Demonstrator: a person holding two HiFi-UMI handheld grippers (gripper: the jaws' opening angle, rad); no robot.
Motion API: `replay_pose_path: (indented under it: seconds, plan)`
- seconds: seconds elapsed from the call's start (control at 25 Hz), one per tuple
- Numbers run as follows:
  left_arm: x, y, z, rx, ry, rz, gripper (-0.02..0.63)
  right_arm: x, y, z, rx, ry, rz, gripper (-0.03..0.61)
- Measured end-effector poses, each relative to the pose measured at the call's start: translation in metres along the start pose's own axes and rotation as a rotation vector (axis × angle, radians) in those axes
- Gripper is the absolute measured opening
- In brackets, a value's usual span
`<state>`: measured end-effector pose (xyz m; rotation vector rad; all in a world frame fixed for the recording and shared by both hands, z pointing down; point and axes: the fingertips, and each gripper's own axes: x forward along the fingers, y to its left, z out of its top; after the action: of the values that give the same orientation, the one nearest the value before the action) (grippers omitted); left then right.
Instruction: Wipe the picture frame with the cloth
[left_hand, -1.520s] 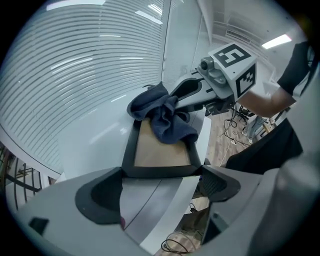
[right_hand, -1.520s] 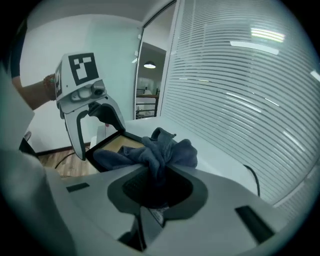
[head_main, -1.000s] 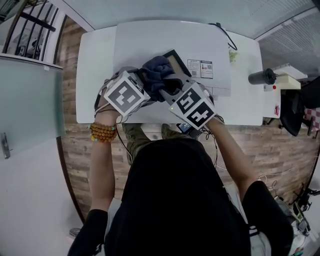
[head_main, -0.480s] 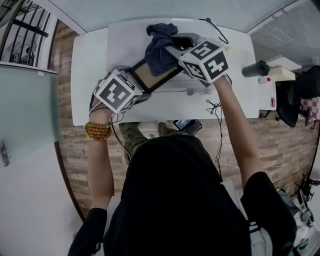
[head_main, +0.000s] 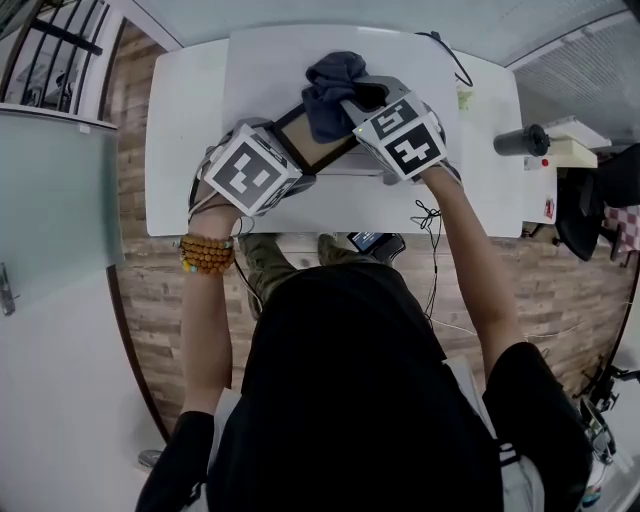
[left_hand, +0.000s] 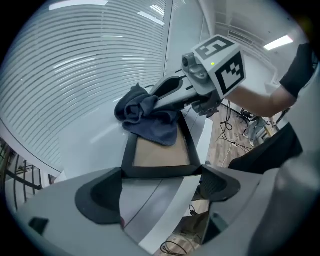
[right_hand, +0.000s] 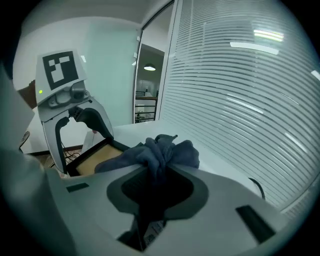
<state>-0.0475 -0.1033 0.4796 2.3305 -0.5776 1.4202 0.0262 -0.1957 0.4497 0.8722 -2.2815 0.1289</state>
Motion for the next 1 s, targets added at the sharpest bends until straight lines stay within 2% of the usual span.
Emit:
replay_pose_path:
  seconds: [0.2, 0.44, 0.6, 0.68, 0.76, 0.88, 1.0]
  plan:
    - [-0.001, 0.000, 0.000, -0.004, -0.003, 0.001, 0.492, -0.019, 0.007, -0.015, 0.027, -0.019, -0.031, 0.061]
    - [0.001, 0.002, 0.001, -0.003, -0.020, 0.006, 0.492, -0.035, 0.014, -0.027, 0.014, -0.001, -0.080, 0.060]
    - [-0.001, -0.002, -0.004, 0.022, -0.038, -0.018, 0.492, -0.045, 0.023, -0.031, 0.078, -0.036, -0.068, 0.061]
    - [-0.004, -0.005, -0.005, 0.023, -0.071, -0.036, 0.492, -0.055, 0.024, -0.026, 0.134, -0.117, -0.041, 0.063]
    - [-0.012, -0.008, -0.001, 0.019, -0.143, -0.041, 0.492, -0.073, 0.019, -0.015, 0.196, -0.241, -0.039, 0.066]
    - [-0.028, -0.011, 0.010, 0.049, -0.265, -0.021, 0.491, -0.103, 0.008, 0.001, 0.227, -0.402, -0.095, 0.067]
    - [-0.041, -0.010, 0.020, 0.055, -0.355, 0.014, 0.491, -0.124, 0.001, 0.008, 0.208, -0.498, -0.166, 0.067]
